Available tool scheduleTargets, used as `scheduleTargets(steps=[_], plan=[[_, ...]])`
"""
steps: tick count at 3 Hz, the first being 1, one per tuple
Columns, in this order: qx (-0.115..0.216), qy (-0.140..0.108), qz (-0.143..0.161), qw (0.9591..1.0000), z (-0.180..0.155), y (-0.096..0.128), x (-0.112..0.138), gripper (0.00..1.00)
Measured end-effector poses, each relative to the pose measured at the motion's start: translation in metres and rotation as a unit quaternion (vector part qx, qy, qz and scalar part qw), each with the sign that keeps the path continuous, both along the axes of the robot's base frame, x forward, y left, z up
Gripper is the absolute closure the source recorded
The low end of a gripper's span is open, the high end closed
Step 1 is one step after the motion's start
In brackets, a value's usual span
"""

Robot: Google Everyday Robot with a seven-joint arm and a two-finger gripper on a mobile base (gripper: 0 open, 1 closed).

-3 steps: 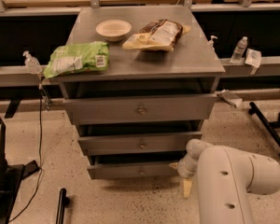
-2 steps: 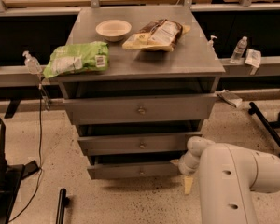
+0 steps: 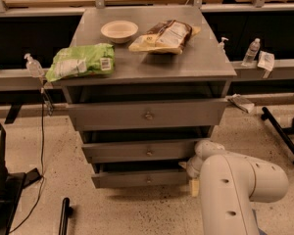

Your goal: Open bottom drawer

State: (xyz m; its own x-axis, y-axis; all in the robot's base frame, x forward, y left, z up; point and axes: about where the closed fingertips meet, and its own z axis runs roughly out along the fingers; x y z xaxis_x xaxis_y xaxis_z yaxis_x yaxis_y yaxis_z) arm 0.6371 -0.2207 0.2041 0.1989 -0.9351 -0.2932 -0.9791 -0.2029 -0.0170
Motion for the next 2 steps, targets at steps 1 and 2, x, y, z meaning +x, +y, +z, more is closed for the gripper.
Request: scheduleTargets(steps=[1, 2], plan=[[0.006, -0.012, -0.006, 0.9999, -0.016, 0.003, 0.012, 0.0], [0.024, 0.012, -0.003, 0.9996, -0.032, 0.014, -0.007, 0.0]])
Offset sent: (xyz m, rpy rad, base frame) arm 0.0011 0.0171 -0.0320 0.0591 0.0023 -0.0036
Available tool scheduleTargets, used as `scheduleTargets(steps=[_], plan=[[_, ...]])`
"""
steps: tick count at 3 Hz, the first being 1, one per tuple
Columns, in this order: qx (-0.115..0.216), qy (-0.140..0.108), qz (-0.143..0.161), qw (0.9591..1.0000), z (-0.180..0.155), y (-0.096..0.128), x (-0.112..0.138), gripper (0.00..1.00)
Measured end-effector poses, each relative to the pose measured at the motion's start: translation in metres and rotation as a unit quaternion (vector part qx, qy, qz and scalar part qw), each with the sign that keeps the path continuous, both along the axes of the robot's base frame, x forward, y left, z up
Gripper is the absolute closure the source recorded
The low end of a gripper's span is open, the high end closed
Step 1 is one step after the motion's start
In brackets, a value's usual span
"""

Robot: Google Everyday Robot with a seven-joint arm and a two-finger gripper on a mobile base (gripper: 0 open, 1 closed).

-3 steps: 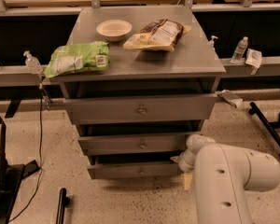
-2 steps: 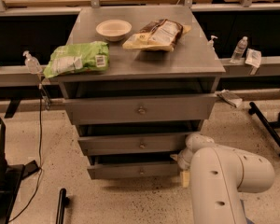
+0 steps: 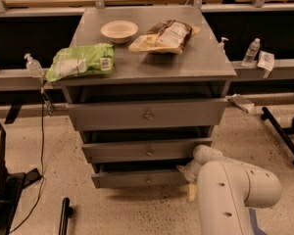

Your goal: Open bottom drawer

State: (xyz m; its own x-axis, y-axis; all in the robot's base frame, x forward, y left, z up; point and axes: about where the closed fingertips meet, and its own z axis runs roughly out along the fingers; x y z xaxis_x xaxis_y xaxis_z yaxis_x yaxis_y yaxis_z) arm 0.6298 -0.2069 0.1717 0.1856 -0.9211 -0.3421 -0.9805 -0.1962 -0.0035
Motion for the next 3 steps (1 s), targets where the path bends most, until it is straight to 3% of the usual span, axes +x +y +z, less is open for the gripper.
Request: scheduleTargets(steps=[3], plan=[[0.011, 0.035, 0.001, 0.9993, -0.003, 0.007, -0.032, 0.0]])
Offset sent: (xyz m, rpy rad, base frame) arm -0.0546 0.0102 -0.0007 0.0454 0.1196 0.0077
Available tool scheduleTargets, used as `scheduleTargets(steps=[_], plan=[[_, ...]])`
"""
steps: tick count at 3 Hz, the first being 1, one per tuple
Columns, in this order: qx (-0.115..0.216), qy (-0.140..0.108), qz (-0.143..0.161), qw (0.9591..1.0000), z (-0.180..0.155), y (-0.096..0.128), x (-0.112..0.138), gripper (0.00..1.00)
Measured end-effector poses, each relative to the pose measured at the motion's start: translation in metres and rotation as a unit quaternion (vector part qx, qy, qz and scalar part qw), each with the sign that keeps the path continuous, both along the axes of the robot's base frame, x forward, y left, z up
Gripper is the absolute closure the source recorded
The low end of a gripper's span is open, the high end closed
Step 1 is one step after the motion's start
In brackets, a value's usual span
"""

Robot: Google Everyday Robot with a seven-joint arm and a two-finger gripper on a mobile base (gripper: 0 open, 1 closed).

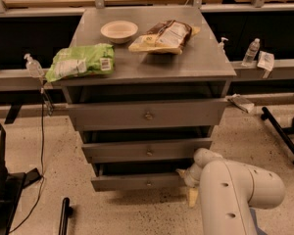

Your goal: Open bottom drawer

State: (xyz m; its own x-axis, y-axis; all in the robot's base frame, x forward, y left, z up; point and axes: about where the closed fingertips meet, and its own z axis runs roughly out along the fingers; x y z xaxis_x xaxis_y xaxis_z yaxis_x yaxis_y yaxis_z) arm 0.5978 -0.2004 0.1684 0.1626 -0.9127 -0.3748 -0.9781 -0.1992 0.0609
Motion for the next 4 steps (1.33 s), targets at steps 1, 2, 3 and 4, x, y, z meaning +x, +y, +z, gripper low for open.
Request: scheduleTargets(steps=[1, 2, 3, 4], plan=[[0.0, 0.002, 0.0, 1.0, 0.002, 0.001, -0.003, 0.0], [0.0, 0.006, 0.009, 0.9999, 0.02, 0.013, -0.029, 0.0], [0.0, 0.006, 0.009, 0.9999, 0.02, 0.013, -0.029, 0.0], [0.0, 0.006, 0.009, 0.9999, 0.02, 0.013, -0.029, 0.0]])
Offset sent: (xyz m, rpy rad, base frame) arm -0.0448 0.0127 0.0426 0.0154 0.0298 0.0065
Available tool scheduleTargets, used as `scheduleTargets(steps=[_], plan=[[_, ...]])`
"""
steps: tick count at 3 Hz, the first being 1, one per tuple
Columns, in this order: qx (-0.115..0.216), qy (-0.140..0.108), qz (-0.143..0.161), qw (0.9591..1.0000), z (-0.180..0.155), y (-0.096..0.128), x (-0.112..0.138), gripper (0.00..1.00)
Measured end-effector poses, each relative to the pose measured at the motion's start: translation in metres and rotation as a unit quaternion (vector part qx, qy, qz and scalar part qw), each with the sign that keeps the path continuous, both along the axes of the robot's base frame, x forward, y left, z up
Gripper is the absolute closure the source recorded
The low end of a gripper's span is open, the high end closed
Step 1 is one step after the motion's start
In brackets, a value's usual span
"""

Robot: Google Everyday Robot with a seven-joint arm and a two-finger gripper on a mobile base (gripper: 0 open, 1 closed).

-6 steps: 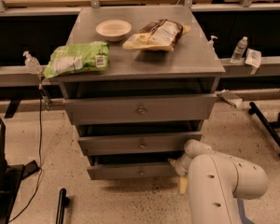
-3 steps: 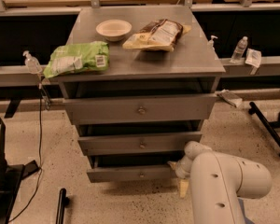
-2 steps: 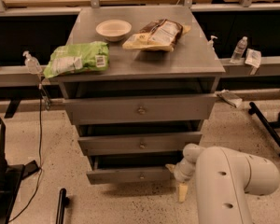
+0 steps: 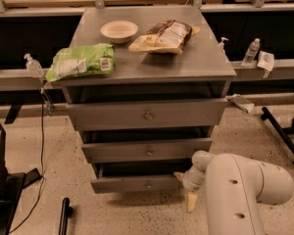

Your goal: Open bottom drawer

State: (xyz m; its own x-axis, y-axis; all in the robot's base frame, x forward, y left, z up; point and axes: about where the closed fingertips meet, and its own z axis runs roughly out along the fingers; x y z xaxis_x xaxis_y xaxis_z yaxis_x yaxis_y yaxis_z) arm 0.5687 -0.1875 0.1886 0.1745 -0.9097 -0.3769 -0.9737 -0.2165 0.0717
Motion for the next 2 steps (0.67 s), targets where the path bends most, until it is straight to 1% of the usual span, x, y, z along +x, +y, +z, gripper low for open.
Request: scheduleTargets(steps=[2], plan=[[0.0, 0.0, 0.0, 1.0, 0.0001, 0.0, 0.0, 0.0]])
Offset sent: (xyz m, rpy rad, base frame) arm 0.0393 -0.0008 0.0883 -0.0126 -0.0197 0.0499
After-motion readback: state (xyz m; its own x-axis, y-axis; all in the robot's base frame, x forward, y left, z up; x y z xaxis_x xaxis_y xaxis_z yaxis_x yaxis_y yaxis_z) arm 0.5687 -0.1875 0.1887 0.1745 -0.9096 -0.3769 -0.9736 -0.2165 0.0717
